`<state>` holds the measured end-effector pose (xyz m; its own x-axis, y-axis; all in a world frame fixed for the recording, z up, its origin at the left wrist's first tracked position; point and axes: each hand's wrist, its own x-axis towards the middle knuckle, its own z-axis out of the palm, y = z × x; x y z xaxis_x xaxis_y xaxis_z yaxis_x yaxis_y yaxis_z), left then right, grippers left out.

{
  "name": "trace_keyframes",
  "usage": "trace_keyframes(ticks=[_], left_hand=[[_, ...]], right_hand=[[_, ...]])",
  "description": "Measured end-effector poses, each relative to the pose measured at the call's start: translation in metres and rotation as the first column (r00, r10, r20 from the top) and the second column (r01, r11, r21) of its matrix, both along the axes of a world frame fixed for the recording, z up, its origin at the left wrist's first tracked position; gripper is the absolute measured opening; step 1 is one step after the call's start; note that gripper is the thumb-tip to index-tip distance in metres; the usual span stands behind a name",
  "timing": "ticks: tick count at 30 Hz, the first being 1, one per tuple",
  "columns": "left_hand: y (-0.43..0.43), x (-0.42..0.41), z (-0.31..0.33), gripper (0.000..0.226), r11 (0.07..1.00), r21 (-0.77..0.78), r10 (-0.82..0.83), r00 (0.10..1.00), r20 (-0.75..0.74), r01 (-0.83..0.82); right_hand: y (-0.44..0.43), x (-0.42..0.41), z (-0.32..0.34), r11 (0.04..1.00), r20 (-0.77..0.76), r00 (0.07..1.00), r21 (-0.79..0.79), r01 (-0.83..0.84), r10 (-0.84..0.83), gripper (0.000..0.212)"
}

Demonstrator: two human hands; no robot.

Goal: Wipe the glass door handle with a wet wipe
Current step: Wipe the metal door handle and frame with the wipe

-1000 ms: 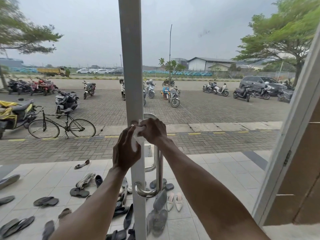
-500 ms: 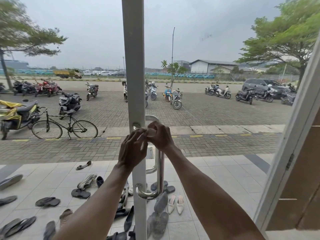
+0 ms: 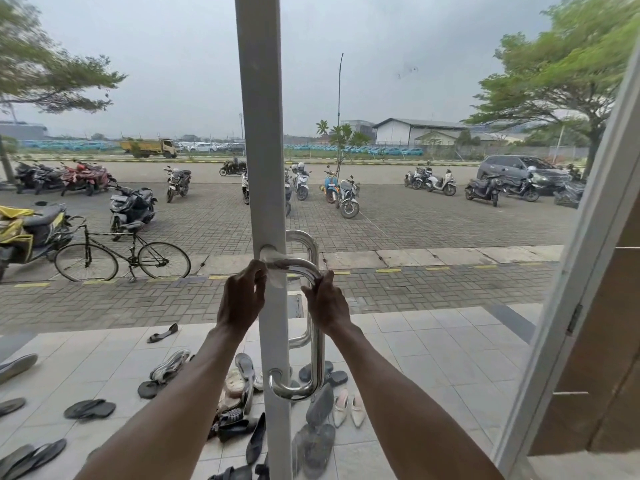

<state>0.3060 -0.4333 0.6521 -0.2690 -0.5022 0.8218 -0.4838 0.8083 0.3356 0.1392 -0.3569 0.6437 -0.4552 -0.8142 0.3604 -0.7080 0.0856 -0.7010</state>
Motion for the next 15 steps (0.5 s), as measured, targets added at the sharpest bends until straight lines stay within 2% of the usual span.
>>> trace_keyframes(ticks=[2,5,9,13,15], left_hand=[[0.001,0.0,-0.007,0.014,1.0,0.021,0.014,0.997,-0.072,-0.013],[0.004,-0.002,-0.004,0.03,0.997,-0.037,0.062,0.994,-0.095,-0.066],[-0.005,-0.003,0.013,0.045,0.997,-0.076,0.034,0.999,0.025,-0.032],[-0.022,-0.002,0.034,0.045,1.0,-0.009,-0.014,0.986,0.168,0.016],[-0.019,-0.001,0.039,0.045,0.994,-0.071,-0.069,0.975,0.212,0.086]], right_hand=[[0.0,0.0,-0.001,1.0,0.002,1.0,-0.002,-0.005,0.005,0.036],[0.0,0.0,-0.002,1.0,-0.009,1.0,-0.012,-0.004,0.004,0.035],[0.0,0.001,-0.003,1.0,-0.021,1.0,-0.02,0.0,-0.001,0.036],[0.001,0.001,-0.001,1.0,-0.021,1.0,-0.004,-0.002,0.002,0.036],[0.002,0.0,-0.002,1.0,-0.027,1.0,-0.002,0.0,-0.001,0.037]])
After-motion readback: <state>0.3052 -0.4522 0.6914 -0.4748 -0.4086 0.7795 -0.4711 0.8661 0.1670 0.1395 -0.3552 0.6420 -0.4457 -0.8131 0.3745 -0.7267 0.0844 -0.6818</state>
